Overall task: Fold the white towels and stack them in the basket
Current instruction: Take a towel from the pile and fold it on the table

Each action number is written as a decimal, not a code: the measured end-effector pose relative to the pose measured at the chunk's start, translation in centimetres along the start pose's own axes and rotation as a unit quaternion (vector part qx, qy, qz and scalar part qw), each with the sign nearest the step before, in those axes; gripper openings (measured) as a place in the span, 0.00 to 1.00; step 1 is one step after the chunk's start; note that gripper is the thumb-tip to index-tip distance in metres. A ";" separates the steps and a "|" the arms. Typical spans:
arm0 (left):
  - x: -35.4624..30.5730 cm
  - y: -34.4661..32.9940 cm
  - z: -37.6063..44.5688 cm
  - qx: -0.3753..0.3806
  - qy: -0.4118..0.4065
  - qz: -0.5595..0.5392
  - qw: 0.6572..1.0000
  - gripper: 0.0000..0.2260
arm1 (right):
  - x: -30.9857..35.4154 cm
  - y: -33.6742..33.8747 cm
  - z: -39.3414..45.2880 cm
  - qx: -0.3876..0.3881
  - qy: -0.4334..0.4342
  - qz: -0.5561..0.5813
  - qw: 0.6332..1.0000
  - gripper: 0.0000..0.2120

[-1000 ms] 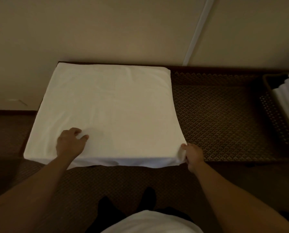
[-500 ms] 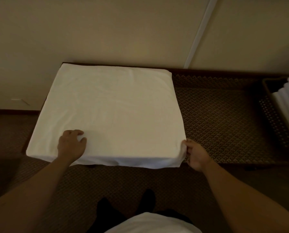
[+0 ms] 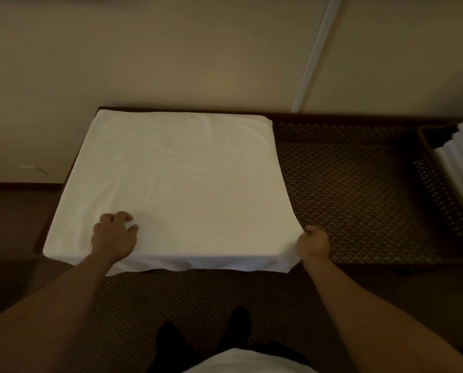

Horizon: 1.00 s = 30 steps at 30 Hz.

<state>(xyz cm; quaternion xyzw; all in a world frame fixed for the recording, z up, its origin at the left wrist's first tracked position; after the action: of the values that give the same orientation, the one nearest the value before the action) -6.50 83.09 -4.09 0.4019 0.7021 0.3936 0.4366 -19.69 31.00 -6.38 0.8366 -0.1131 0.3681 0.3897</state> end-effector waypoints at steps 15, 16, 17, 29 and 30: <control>-1.2 -0.1 -0.2 0.002 0.036 0.051 0.998 0.14 | 1.8 -0.5 0.4 0.022 0.052 -0.051 0.997 0.14; -1.3 -0.1 -0.2 0.003 0.040 0.053 0.998 0.14 | 1.7 -0.5 0.4 0.017 0.036 -0.044 0.998 0.15; -1.4 -0.2 -0.1 0.003 0.045 0.056 0.997 0.14 | 1.6 -0.7 0.2 0.022 0.012 -0.033 0.999 0.15; -10.2 -1.7 1.5 -0.003 -0.031 0.029 0.999 0.24 | 4.4 -5.8 4.2 0.214 -0.086 0.084 0.970 0.10; -11.2 -2.3 2.1 0.002 -0.057 0.038 0.998 0.24 | 4.7 -6.2 4.3 0.232 -0.098 0.072 0.965 0.11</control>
<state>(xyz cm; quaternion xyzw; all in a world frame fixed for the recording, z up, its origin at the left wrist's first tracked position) -1.77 72.43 -3.51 0.4509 0.6613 0.3851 0.4594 -11.14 32.44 -8.43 0.9257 -0.1221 0.3278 0.1442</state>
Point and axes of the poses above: each hand's wrist, its own z-axis towards the middle knuckle, its own y-axis out of the back of the hand, x = y × z, the point moved 8 cm from there along z, towards the middle knuckle, and after that the axes turned 1 degree about -z, right-handed, at the moved point
